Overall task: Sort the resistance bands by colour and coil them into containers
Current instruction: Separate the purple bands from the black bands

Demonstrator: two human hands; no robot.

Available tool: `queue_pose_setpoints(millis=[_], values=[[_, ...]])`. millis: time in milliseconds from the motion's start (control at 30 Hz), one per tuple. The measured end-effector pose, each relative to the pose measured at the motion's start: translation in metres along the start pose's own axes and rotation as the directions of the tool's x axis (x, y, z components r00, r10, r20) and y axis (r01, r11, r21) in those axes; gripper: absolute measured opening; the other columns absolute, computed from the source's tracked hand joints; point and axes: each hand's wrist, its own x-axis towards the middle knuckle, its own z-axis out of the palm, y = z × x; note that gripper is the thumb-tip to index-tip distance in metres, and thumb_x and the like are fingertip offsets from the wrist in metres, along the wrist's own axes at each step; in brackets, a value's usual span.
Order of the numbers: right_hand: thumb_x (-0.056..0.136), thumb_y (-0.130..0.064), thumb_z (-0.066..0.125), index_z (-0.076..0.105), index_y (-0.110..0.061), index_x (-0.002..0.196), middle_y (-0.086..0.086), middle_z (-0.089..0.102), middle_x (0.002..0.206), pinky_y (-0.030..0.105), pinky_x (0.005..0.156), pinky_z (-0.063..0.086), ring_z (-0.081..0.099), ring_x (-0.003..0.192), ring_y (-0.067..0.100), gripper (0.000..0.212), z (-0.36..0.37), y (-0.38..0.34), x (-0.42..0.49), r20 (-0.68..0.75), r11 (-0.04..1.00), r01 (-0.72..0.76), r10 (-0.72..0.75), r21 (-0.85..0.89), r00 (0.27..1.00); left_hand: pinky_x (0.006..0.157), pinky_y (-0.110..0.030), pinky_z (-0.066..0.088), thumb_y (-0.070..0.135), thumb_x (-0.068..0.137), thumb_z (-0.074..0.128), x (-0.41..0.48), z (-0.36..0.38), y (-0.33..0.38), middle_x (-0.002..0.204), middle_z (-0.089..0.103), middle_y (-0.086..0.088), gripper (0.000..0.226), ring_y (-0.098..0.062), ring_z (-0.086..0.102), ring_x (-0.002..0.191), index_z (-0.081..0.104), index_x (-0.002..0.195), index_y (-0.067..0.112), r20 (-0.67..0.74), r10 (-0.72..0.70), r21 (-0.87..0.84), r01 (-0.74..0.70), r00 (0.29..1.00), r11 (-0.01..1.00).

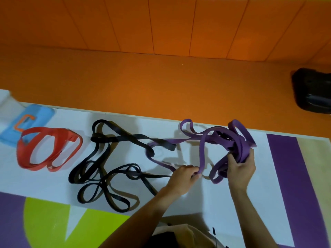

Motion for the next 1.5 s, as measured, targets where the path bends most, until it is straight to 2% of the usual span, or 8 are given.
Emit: queue_pose_setpoints(millis=[167,333,533,733,900,1133,1333,1500], values=[[0.088,-0.009,0.07,0.05,-0.032,0.094,0.0,0.056,0.071,0.055,0.061,0.059,0.056,0.063,0.037,0.032,0.005,0.012,-0.002,0.044,0.997,-0.025,0.028,-0.075,0.999,0.072,-0.025,0.048,0.037,0.108,0.055,-0.006,0.003,0.007,0.101,0.073,-0.003,0.022,-0.016,0.067,0.088,0.066,0.108,0.018,0.122,0.061,-0.028,-0.058,0.991,0.998],[0.089,-0.012,0.075,0.049,-0.033,0.101,-0.005,0.059,0.071,0.035,0.059,0.051,0.06,0.061,0.021,0.035,0.015,0.025,-0.014,0.191,0.979,0.028,0.012,-0.202,0.981,0.081,-0.026,0.054,0.036,0.109,0.055,-0.019,0.004,-0.012,0.111,0.075,-0.003,0.023,-0.017,0.071,0.098,0.065,0.116,0.016,0.052,-0.147,0.036,0.145,0.988,0.989],[0.09,-0.023,0.078,0.051,-0.029,0.115,-0.009,0.066,0.083,0.034,0.067,0.048,0.062,0.07,0.014,0.037,0.035,0.042,-0.024,0.423,0.934,0.005,0.157,-0.357,0.893,0.074,-0.027,0.046,0.037,0.107,0.056,-0.037,-0.004,-0.033,0.096,0.072,-0.003,0.024,-0.017,0.065,0.085,0.065,0.102,0.015,0.035,-0.333,-0.031,0.334,0.942,0.942],[0.09,-0.024,0.075,0.047,-0.027,0.123,-0.011,0.061,0.079,0.03,0.056,0.043,0.056,0.065,0.015,0.044,0.057,0.051,-0.041,0.519,0.833,0.047,0.298,-0.551,0.801,0.077,-0.032,0.049,0.038,0.108,0.049,-0.061,-0.012,-0.057,0.09,0.071,-0.008,0.035,-0.023,0.067,0.088,0.067,0.098,0.011,0.149,-0.414,-0.114,0.431,0.898,0.895],[0.097,-0.028,0.069,0.047,-0.017,0.129,0.007,0.072,0.104,0.054,0.085,0.06,0.07,0.096,0.036,0.04,0.077,0.055,-0.068,0.511,0.781,0.03,0.379,-0.624,0.772,0.084,-0.025,0.048,0.024,0.108,0.056,-0.069,-0.036,-0.09,0.107,0.075,-0.007,0.023,-0.018,0.067,0.094,0.075,0.112,0.011,0.156,-0.436,-0.237,0.462,0.886,0.855],[0.089,-0.046,0.075,0.034,-0.021,0.152,0.009,0.048,0.157,0.066,0.119,0.031,0.036,0.15,0.039,0.079,0.087,0.057,-0.099,0.47,0.623,0.09,0.48,-0.777,0.741,0.099,-0.032,0.053,0.022,0.108,0.059,-0.043,-0.082,-0.135,0.123,0.071,-0.006,0.021,-0.021,0.067,0.116,0.067,0.124,0.012,-0.026,-0.607,-0.334,0.565,0.795,0.755],[0.093,-0.063,0.067,0.041,-0.02,0.154,0.012,0.04,0.161,0.063,0.123,0.028,0.032,0.152,0.037,0.08,0.088,0.05,-0.112,0.402,0.645,-0.01,0.489,-0.764,0.774,0.094,-0.036,0.053,0.036,0.097,0.075,-0.001,-0.11,-0.157,0.131,0.061,-0.011,0.045,-0.03,0.064,0.119,0.064,0.132,0.009,-0.026,-0.624,-0.398,0.564,0.781,0.723],[0.097,-0.051,0.066,0.05,-0.021,0.148,0.009,0.04,0.16,0.059,0.12,0.033,0.034,0.15,0.035,0.062,0.083,0.043,-0.121,0.314,0.612,-0.06,0.485,-0.789,0.816,0.086,-0.047,0.056,0.033,0.099,0.073,0.018,-0.11,-0.165,0.104,0.071,-0.024,0.034,-0.038,0.068,0.098,0.078,0.1,0.0,-0.042,-0.54,-0.213,0.521,0.84,0.827]])
